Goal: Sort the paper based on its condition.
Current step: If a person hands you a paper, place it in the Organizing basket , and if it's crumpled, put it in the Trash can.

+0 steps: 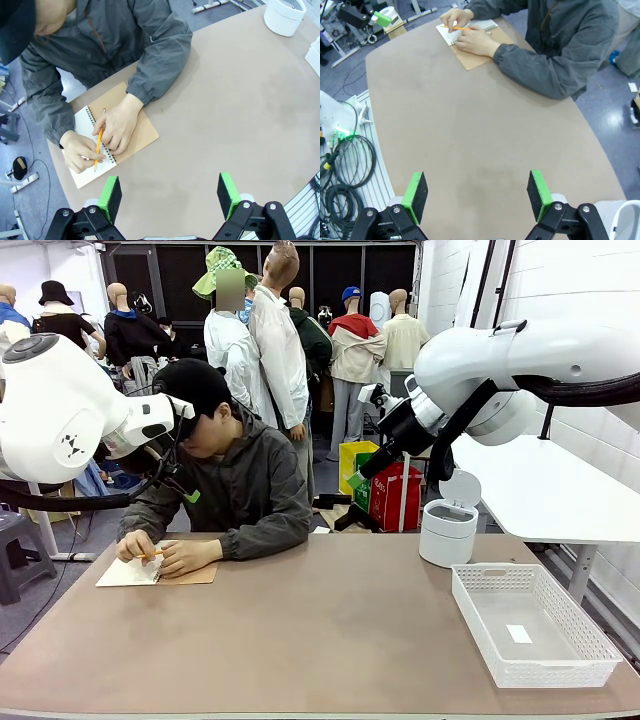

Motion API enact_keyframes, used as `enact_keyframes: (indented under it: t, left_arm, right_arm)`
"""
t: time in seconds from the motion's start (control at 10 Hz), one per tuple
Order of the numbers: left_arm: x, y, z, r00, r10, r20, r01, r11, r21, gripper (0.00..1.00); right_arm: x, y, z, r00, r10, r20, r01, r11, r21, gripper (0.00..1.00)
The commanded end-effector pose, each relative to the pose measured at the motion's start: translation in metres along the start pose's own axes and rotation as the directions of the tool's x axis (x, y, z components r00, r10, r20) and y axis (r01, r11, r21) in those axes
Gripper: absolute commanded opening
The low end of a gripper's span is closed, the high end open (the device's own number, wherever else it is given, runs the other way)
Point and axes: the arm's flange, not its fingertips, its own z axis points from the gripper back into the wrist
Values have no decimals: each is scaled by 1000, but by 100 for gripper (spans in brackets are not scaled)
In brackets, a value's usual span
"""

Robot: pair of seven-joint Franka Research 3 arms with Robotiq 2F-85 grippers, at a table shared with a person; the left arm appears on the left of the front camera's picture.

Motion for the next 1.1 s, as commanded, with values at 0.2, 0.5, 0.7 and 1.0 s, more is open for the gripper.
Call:
enact_keyframes:
  t: [0.2,0.5,0.7,1.0]
  left_arm:
    - [0,1,1,1000,3,-5,-3,1000,-2,100]
    - [0,1,1,1000,3,-5,-3,1000,-2,100]
    - [0,1,1,1000,3,-5,-3,1000,-2,100]
    - [0,1,1,1000,3,-5,-3,1000,-2,100]
  right_arm:
    - [-1,0,-1,1000,-4,-9,4,1000,-6,100]
    - [-1,0,-1,1000,-4,-9,4,1000,-6,100]
    - [-1,0,-1,1000,-4,-9,4,1000,-6,100]
    - [-1,0,-1,1000,-4,-9,4,1000,-6,100]
